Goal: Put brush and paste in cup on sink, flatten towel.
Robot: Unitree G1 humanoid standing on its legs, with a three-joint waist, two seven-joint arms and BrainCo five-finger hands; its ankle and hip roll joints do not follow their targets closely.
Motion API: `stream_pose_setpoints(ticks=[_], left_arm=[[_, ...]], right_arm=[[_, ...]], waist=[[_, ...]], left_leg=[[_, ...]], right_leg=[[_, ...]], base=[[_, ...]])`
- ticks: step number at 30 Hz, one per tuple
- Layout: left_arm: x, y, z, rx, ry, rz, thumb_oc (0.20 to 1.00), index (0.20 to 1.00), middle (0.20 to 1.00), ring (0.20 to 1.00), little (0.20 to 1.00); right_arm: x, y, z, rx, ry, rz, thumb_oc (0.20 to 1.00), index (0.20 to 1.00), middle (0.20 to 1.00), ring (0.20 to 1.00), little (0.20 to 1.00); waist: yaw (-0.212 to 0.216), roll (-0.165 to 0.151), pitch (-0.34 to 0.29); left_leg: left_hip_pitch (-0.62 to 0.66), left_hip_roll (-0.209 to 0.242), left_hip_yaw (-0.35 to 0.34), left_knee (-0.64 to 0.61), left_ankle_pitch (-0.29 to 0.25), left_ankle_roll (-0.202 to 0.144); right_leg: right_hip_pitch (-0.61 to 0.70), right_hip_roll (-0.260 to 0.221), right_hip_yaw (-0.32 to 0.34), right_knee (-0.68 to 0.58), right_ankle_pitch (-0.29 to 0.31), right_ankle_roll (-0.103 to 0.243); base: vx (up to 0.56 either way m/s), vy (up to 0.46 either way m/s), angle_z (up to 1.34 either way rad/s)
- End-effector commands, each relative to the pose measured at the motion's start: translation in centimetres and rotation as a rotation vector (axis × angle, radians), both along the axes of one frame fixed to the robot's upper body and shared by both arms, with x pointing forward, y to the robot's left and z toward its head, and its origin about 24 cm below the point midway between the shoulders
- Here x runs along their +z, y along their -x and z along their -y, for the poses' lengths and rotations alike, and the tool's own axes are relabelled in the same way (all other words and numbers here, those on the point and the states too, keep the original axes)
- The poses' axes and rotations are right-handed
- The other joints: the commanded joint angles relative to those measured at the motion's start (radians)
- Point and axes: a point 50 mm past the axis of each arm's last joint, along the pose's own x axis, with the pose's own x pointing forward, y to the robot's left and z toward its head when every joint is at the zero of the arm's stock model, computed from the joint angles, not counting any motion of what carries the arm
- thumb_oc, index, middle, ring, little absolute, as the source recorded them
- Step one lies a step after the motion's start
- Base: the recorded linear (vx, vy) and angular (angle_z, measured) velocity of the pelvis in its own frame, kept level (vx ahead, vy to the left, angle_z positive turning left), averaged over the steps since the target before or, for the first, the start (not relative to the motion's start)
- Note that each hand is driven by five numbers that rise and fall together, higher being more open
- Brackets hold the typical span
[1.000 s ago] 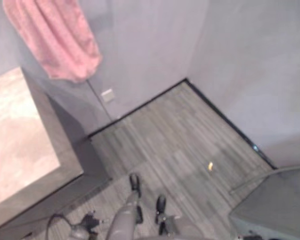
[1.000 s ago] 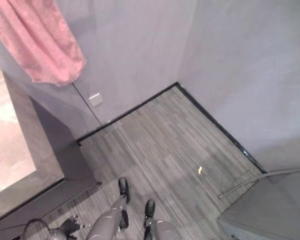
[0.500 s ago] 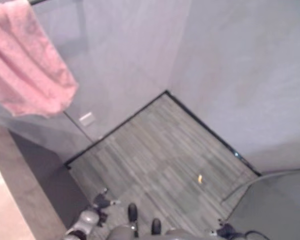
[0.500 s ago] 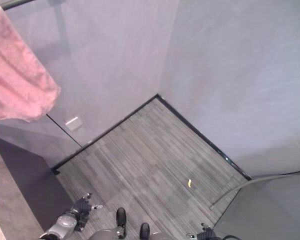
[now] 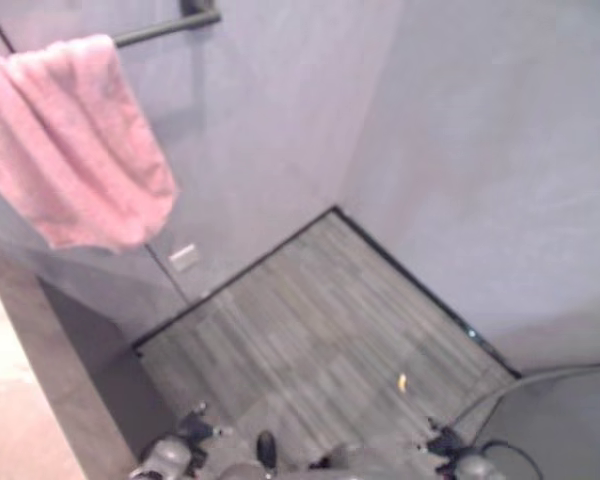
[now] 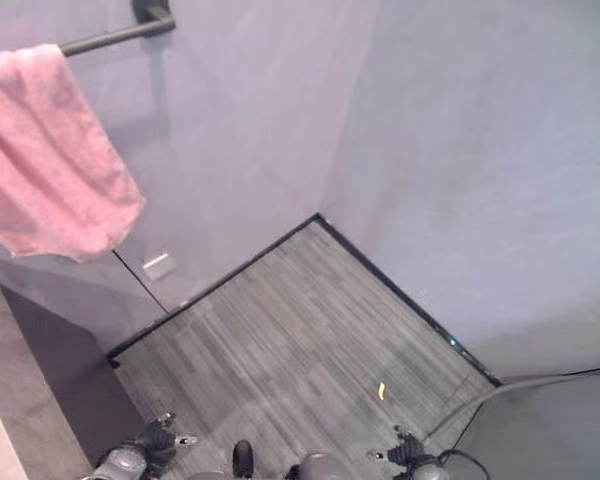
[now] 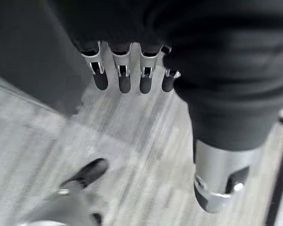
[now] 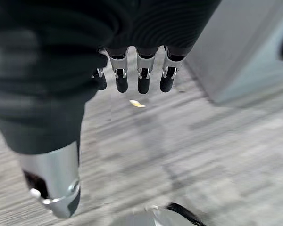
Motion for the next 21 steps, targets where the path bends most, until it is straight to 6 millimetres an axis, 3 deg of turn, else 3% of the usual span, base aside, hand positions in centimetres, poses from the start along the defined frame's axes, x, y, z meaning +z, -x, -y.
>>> stream_pose_setpoints(ticks=[1, 2, 4, 7, 9, 11, 13, 16, 21], left_arm=[[-0.2, 2.9, -2.8, 0.071, -0.055, -0.074, 1.000, 1.000, 1.000, 1.000, 1.000], [-0.2, 2.8, -2.8, 0.068, -0.057, -0.073, 1.000, 1.000, 1.000, 1.000, 1.000], [-0.1, 2.5, -2.7, 0.060, -0.059, -0.064, 1.000, 1.000, 1.000, 1.000, 1.000], [0.1, 1.4, -2.4, 0.064, -0.054, -0.030, 1.000, 1.000, 1.000, 1.000, 1.000], [0.0, 1.9, -2.7, 0.082, -0.059, -0.046, 1.000, 1.000, 1.000, 1.000, 1.000], [0.0, 2.1, -2.8, 0.090, -0.061, -0.056, 1.000, 1.000, 1.000, 1.000, 1.000], [-0.2, 2.9, -3.0, 0.075, -0.073, -0.091, 1.000, 1.000, 1.000, 1.000, 1.000], [-0.2, 3.6, -3.6, 0.082, -0.096, -0.115, 1.000, 1.000, 1.000, 1.000, 1.000], [-0.1, 3.4, -3.7, 0.094, -0.096, -0.094, 1.000, 1.000, 1.000, 1.000, 1.000]], right_arm=[[-0.3, 1.8, 0.6, 0.005, 0.016, -0.049, 1.000, 1.000, 1.000, 1.000, 1.000], [-0.5, 2.4, 0.4, 0.025, 0.019, -0.077, 1.000, 1.000, 1.000, 1.000, 1.000], [-0.7, 2.7, 0.3, 0.034, 0.019, -0.090, 1.000, 1.000, 1.000, 1.000, 1.000], [-0.8, 3.0, 0.0, 0.053, 0.021, -0.108, 1.000, 1.000, 1.000, 1.000, 1.000], [-1.0, 3.5, -0.2, 0.066, 0.023, -0.131, 1.000, 1.000, 1.000, 1.000, 1.000], [-1.1, 3.5, -0.3, 0.071, 0.022, -0.133, 1.000, 1.000, 1.000, 1.000, 1.000], [-1.1, 3.9, -0.6, 0.095, 0.015, -0.141, 1.000, 1.000, 1.000, 1.000, 1.000], [-1.0, 3.7, -0.2, 0.111, 0.033, -0.132, 1.000, 1.000, 1.000, 1.000, 1.000], [-0.9, 4.0, 0.5, 0.129, 0.063, -0.147, 1.000, 1.000, 1.000, 1.000, 1.000]], waist=[[0.012, 0.002, 0.015], [0.022, 0.009, 0.020], [0.023, 0.011, 0.033], [0.018, 0.018, 0.070], [0.030, 0.014, 0.066], [0.032, 0.009, 0.069], [0.025, 0.001, 0.063], [0.012, -0.010, 0.053], [0.007, -0.011, 0.022]], left_leg=[[-0.070, -0.033, 0.017, 0.183, -0.176, -0.030], [-0.065, -0.028, 0.007, 0.200, -0.177, -0.041], [-0.074, -0.027, -0.004, 0.233, -0.179, -0.046], [-0.092, -0.031, -0.035, 0.342, -0.212, -0.060], [-0.094, -0.030, -0.057, 0.371, -0.219, -0.070], [-0.089, -0.035, -0.080, 0.381, -0.218, -0.073], [-0.069, -0.038, -0.112, 0.392, -0.227, -0.080], [-0.038, -0.020, -0.124, 0.381, -0.226, -0.094], [0.003, 0.004, -0.154, 0.300, -0.171, -0.126]], right_leg=[[0.123, 0.031, 0.057, -0.292, 0.043, -0.012], [0.090, 0.049, 0.059, -0.337, -0.009, -0.030], [0.065, 0.062, 0.074, -0.354, -0.006, -0.034], [0.021, 0.103, 0.176, -0.455, 0.040, -0.021], [0.009, 0.131, 0.252, -0.595, 0.110, -0.016], [0.003, 0.127, 0.281, -0.674, 0.150, -0.008], [0.013, 0.130, 0.308, -0.670, 0.151, -0.010], [0.029, 0.151, 0.313, -0.642, 0.168, -0.035], [0.065, 0.137, 0.232, -0.679, 0.155, -0.064]], base=[[0.01, 0.047, 0.42], [-0.02, 0.053, 0.21], [-0.04, 0.020, 0.04], [0.04, 0.002, 0.57], [0.13, -0.066, 0.83], [0.14, -0.090, 0.81], [0.28, -0.167, 0.47], [0.25, -0.185, 0.57], [0.27, -0.203, 0.48]])
